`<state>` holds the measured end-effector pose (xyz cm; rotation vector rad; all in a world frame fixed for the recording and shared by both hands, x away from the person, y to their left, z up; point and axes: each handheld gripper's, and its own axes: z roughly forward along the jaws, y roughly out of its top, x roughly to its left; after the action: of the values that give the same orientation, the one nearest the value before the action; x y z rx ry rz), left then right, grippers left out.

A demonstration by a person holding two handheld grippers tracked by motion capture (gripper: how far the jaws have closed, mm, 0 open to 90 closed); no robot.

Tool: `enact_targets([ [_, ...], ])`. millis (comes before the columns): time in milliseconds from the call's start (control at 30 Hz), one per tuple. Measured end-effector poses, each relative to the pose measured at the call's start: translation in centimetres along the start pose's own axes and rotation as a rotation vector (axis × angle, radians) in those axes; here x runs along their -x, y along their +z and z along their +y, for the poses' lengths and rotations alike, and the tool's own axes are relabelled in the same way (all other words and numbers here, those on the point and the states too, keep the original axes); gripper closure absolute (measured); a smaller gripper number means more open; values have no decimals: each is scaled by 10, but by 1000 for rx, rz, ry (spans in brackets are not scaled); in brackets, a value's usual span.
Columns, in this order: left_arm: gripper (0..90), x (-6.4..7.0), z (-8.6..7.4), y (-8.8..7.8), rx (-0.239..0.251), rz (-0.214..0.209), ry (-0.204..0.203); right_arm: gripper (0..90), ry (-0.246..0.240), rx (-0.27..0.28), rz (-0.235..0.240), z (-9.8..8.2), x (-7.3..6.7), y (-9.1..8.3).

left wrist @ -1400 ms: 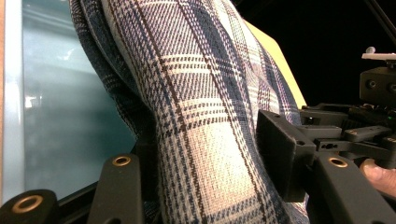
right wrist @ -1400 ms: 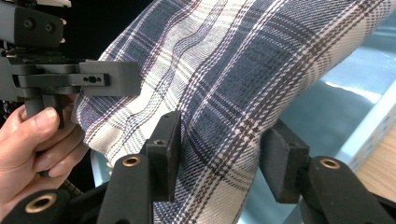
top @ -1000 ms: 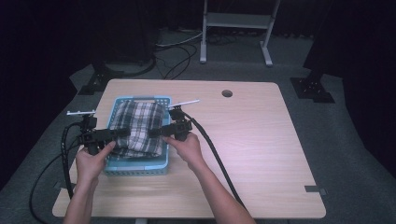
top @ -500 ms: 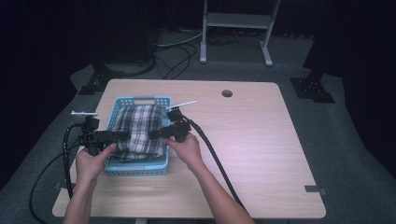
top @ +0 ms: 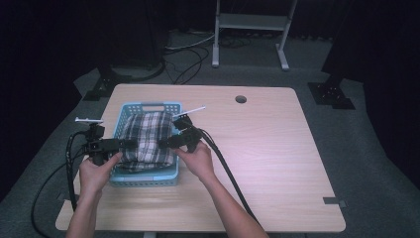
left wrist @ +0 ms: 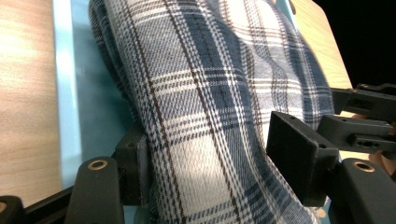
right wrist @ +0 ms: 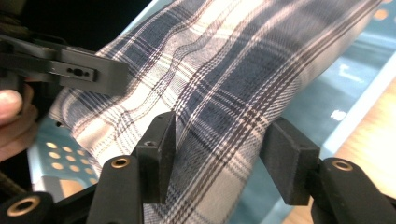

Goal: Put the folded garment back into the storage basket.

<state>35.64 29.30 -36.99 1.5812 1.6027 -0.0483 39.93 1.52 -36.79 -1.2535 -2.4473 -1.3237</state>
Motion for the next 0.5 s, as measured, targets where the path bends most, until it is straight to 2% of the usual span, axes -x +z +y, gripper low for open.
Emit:
enact_targets([
  [67,346,0,0,-1,7,5,3,474,-15,7,-18,1,-1,-2],
  [167,311,2,1,-1,-4,14,6,489,-12,39,3,3,0,-8],
  [200,305,4,1,-2,5,11,15,484,-18,38,0,4,0,-9],
  [333,300,5,1,-8,20,-13,5,474,-12,27,6,2,0,-9],
  [433,299,6,1,-16,58,-16,8,463,0,42,24,1,1,-11],
  [467,301,7,1,-20,83,-30,9,458,3,45,30,0,2,-11],
  [500,308,8,1,-25,101,-69,7,455,8,49,40,0,2,-12],
])
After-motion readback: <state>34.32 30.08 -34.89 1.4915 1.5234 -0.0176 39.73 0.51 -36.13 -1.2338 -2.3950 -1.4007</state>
